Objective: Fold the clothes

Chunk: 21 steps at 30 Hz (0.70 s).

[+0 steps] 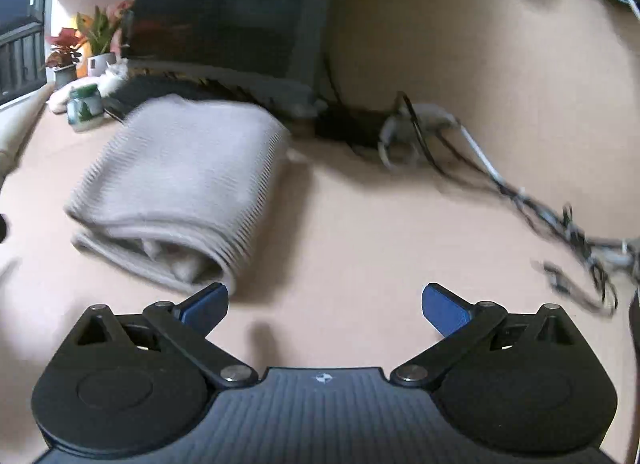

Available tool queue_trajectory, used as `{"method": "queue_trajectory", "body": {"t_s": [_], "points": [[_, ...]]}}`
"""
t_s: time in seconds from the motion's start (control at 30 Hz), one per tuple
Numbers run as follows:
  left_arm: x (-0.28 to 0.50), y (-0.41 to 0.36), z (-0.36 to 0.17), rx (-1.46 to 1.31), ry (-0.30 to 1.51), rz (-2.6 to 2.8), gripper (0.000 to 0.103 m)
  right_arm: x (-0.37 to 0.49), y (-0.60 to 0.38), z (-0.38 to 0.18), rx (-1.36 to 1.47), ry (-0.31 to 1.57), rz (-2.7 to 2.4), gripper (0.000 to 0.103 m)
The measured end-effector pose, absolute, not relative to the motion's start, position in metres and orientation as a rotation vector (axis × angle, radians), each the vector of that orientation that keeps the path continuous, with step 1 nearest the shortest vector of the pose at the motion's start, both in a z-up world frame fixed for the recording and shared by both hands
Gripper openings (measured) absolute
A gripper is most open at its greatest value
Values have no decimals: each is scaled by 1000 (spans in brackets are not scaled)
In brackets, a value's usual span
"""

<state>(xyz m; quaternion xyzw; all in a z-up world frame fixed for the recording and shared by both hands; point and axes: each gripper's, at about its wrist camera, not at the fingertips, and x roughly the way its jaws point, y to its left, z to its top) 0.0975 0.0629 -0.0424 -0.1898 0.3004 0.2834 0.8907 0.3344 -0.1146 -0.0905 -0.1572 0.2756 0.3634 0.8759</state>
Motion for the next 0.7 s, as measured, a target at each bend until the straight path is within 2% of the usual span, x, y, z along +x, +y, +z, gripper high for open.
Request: {"method": "queue_trajectory", "body": {"t_s": [0.33, 0.7], "points": [[86, 20, -39, -383, 612, 611, 103, 348, -127, -98, -285, 656, 794, 103], [73, -1, -42, -404, 601, 663, 103, 352, -131, -97, -281, 660, 797, 103]]}}
